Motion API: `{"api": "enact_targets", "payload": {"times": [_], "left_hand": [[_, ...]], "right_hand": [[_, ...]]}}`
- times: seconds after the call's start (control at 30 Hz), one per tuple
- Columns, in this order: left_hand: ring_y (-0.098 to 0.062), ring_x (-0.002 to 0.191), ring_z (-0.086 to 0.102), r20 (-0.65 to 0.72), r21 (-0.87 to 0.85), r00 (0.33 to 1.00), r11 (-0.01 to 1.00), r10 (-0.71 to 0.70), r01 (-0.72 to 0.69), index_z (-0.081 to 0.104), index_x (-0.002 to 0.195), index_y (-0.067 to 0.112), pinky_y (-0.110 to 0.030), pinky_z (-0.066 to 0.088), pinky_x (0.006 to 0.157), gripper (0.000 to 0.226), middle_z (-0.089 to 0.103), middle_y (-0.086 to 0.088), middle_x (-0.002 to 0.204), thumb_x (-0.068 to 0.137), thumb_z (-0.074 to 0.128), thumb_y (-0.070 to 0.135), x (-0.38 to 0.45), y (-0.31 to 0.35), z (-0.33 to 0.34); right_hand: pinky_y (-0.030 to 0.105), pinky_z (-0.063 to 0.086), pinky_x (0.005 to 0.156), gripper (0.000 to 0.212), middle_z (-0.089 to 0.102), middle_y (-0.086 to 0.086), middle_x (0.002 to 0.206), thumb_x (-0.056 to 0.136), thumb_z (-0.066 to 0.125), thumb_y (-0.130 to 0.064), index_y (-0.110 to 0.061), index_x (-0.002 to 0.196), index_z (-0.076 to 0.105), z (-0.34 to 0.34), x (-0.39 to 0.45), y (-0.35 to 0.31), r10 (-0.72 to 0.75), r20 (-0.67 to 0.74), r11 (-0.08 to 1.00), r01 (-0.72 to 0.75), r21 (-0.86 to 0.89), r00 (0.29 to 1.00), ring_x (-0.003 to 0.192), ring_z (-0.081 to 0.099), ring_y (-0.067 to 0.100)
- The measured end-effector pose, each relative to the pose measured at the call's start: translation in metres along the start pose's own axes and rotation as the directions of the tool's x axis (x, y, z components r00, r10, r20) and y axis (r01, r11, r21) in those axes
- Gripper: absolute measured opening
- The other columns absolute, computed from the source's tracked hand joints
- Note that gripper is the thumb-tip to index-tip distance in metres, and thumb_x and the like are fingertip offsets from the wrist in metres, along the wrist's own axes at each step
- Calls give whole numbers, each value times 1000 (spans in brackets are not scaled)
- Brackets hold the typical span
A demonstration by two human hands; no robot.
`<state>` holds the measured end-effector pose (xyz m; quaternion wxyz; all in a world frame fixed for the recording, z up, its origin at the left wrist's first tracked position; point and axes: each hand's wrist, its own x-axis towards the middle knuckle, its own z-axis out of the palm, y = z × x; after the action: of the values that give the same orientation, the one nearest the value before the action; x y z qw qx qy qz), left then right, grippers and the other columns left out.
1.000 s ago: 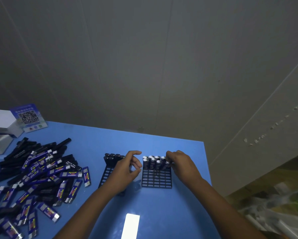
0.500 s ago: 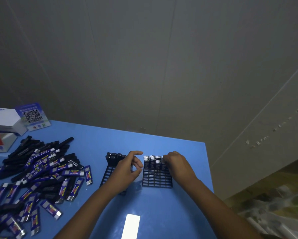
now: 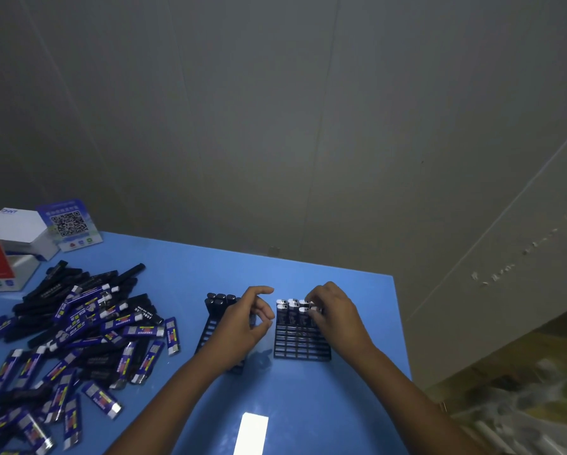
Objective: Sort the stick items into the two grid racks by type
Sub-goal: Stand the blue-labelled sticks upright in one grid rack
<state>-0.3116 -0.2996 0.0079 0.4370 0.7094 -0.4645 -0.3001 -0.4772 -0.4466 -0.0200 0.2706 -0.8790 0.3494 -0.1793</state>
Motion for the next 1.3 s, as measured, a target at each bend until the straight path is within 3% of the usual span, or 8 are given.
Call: {"api": "enact_targets", "payload": {"times": [0.13, 0.2, 0.33, 0.53, 0.73, 0.93, 1.1, 1.3], "left_hand": [[-11, 81, 64, -9, -66, 998, 996, 57, -57, 51, 126, 24, -38, 58, 80, 51, 65, 5, 86, 85, 69, -1, -1, 15, 6], [-12, 82, 65, 0, -101, 996, 991, 86, -85, 51, 126, 25, -36, 57, 83, 51, 65, 8, 84, 84, 73, 4, -1, 23, 8], [-13, 83, 65, 17, -130, 993, 985, 115, -111, 52, 126, 28, -39, 58, 83, 56, 64, 7, 83, 82, 75, 3, 0, 32, 10], [-17, 84, 66, 20, -178, 993, 978, 115, -110, 58, 121, 27, -37, 60, 77, 52, 64, 4, 86, 80, 75, 0, -2, 35, 10], [-10, 102, 65, -26, -103, 992, 987, 125, -127, 60, 117, 28, -35, 56, 85, 42, 67, 11, 98, 81, 78, 15, -3, 27, 4], [-3, 102, 59, 10, 141, 998, 988, 62, -63, 56, 118, 37, -38, 57, 80, 42, 60, 19, 108, 83, 76, 27, 1, 8, -5], [-7, 120, 49, -2, 550, 999, 834, 51, -41, 41, 138, 32, -31, 45, 99, 48, 49, 13, 133, 94, 55, 45, 3, -4, -8], [-18, 137, 36, 5, 751, 997, 658, 76, -54, 31, 149, 18, -37, 18, 121, 59, 37, 2, 151, 98, 46, 45, 8, -4, -4]], "right_hand": [[14, 48, 75, 10, 73, -3, 86, 89, 71, -6, -13, 95, 74, -4, -1, -26, 152, 208, 848, -236, 474, 966, 76, 66, -2], [23, 55, 81, 10, 76, 3, 94, 92, 69, -5, -7, 100, 75, -7, -3, -34, 77, 348, 727, -291, 622, 934, 87, 73, 13], [37, 56, 94, 13, 75, 12, 103, 96, 63, -10, -10, 99, 75, -9, -7, -43, 22, 418, 596, -348, 723, 908, 102, 71, 33], [42, 52, 95, 12, 75, 15, 99, 94, 65, -11, -5, 100, 73, -4, -4, -40, 45, 482, 476, -443, 760, 875, 89, 68, 26], [26, 53, 82, 17, 76, 8, 97, 93, 69, -17, -4, 102, 73, -9, -5, -27, 103, 438, 554, -417, 721, 893, 86, 67, 14], [32, 56, 83, 9, 76, 13, 94, 88, 73, -10, -6, 97, 74, -12, -6, -15, 180, 355, 637, -383, 669, 918, 84, 70, 18], [24, 51, 72, 5, 63, -7, 66, 87, 76, -10, -9, 91, 74, -16, -7, 1, 186, 273, 761, -314, 567, 944, 66, 53, 9], [16, 51, 68, 5, 67, 1, 73, 87, 76, -9, -12, 87, 71, -26, -11, 17, 139, 159, 907, -190, 376, 977, 66, 57, 7]]}}
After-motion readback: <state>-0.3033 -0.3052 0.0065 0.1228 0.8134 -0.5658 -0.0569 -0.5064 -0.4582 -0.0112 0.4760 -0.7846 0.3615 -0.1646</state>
